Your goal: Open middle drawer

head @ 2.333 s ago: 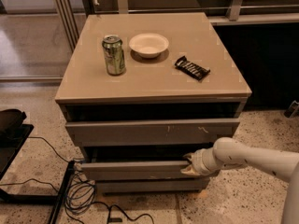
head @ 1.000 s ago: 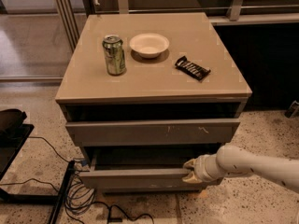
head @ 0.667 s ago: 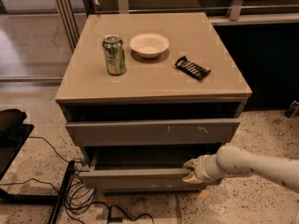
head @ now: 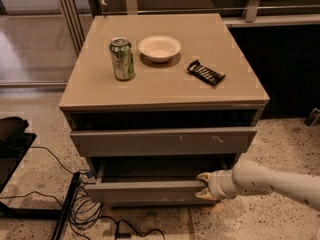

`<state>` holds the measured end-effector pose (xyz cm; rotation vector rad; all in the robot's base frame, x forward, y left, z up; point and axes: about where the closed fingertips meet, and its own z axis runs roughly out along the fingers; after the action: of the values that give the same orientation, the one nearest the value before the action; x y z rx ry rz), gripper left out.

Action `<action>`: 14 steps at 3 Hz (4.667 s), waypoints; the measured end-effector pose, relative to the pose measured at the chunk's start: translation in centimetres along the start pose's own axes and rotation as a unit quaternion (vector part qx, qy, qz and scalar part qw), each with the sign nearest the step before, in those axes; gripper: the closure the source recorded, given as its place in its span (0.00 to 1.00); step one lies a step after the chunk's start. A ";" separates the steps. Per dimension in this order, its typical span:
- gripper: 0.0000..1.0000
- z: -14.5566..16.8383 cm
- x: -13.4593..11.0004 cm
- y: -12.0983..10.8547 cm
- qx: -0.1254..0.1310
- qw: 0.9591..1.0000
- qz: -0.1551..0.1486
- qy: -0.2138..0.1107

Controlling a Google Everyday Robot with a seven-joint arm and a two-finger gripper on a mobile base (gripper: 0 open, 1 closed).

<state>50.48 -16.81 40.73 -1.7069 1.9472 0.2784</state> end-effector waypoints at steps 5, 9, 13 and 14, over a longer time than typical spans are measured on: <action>0.58 -1.5 0.7 3.7 0.003 1.000 0.014 0.000; 1.00 -2.1 1.0 5.2 0.003 1.000 0.019 -0.007; 0.37 -2.0 1.0 5.2 0.003 1.000 0.019 -0.007; 0.61 -2.1 1.4 6.4 -0.002 1.000 0.020 -0.015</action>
Offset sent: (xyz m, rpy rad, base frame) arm -0.1632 -0.0502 -0.0278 0.0453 0.0517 -0.1422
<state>43.64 -17.89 40.56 -1.6591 1.9615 0.3214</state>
